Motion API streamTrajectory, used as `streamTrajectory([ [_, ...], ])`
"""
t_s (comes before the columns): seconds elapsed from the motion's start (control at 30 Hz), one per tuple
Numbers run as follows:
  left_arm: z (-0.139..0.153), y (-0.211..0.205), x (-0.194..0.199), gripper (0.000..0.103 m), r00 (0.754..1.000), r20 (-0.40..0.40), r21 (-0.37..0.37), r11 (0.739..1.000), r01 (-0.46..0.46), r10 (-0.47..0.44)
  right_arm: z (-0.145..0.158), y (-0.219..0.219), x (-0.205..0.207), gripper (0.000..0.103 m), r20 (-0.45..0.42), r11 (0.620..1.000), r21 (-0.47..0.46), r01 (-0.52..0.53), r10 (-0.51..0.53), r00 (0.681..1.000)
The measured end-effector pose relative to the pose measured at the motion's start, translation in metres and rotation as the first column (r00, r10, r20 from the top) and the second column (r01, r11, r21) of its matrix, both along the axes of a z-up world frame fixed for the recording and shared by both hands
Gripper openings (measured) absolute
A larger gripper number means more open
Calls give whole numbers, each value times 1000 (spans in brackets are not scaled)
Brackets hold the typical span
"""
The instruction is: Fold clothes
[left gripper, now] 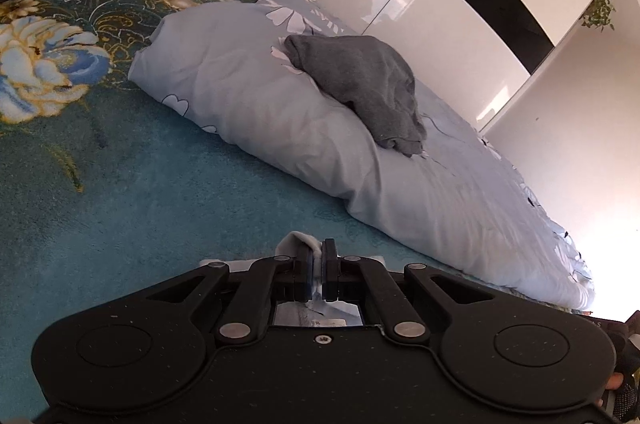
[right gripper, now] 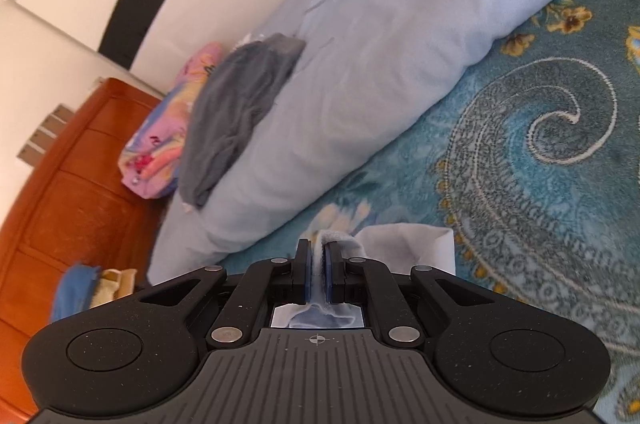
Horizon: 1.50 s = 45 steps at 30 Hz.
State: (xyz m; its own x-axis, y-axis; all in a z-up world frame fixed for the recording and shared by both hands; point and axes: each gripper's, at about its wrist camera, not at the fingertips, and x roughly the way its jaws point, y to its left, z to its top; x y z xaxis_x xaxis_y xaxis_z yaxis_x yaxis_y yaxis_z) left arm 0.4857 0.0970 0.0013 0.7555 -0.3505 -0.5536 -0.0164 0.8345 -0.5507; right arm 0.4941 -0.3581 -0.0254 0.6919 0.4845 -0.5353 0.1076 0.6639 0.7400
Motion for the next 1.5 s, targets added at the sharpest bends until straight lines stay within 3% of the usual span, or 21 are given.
streamTrajectory([
  [0.13, -10, -3, 12, 1, 999, -48, -2, 1000, -17, 17, -16, 3, 12, 5, -74, 1000, -26, 7, -9, 997],
  [0.2, -10, -4, 14, 11, 998, -57, -27, 1000, -11, 9, -16, 2, 12, 6, -72, 1000, -16, 6, -7, 997],
  [0.3, -5, 5, 14, 23, 999, -31, -143, 989, -39, 35, -12, -1, 13, 10, -60, 1000, 0, 9, -9, 998],
  [0.33, -1, 10, 14, 26, 998, -17, -186, 981, -61, 59, -7, -5, 13, 14, -41, 1000, 12, 28, -27, 999],
  [0.37, 2, 14, 13, 32, 996, -11, -203, 976, -84, 84, -2, -9, 12, 25, -25, 998, 30, 51, -50, 998],
  [0.43, 9, 20, 12, 35, 991, -8, -214, 968, -130, 132, 6, -18, 10, 44, 2, 994, 60, 93, -93, 996],
  [0.57, 17, 28, 0, 36, 992, -25, -146, 981, -126, 124, 16, -28, -2, 43, 16, 995, 2, 100, -100, 995],
  [0.73, 10, 26, -41, 46, 998, -63, -8, 999, -31, 30, 6, -29, -40, 44, -16, 995, -105, 4, -6, 1000],
  [0.9, -17, 19, -79, 54, 989, -140, 20, 998, 61, -57, -17, -22, -83, 45, -77, 991, -108, -74, 66, 995],
  [1.0, -30, 11, -96, 56, 986, -144, 22, 996, 92, -88, -18, -16, -98, 45, -59, 992, -87, -88, 83, 995],
  [1.1, -31, 3, -104, 56, 988, -127, 20, 996, 91, -88, -19, -6, -105, 44, -56, 993, -41, -107, 105, 993],
  [1.2, -30, -4, -107, 52, 989, -127, 3, 997, 76, -75, -21, 6, -108, 38, -50, 991, -51, -120, 118, 992],
  [1.23, -29, -6, -108, 48, 990, -126, 0, 998, 67, -67, -20, 8, -109, 26, -49, 992, -57, -114, 111, 993],
  [1.27, -28, -9, -111, 34, 990, -130, 1, 999, 47, -47, -20, 10, -109, 19, -56, 993, -56, -104, 101, 993],
  [1.37, -26, -13, -118, 8, 989, -147, -13, 1000, -28, 26, -16, 14, -111, 10, -62, 994, -65, -89, 85, 994],
  [1.5, -10, -20, -132, 3, 992, -104, -5, 998, -65, 64, -2, 18, -122, 8, -51, 993, -83, -84, 80, 995],
])
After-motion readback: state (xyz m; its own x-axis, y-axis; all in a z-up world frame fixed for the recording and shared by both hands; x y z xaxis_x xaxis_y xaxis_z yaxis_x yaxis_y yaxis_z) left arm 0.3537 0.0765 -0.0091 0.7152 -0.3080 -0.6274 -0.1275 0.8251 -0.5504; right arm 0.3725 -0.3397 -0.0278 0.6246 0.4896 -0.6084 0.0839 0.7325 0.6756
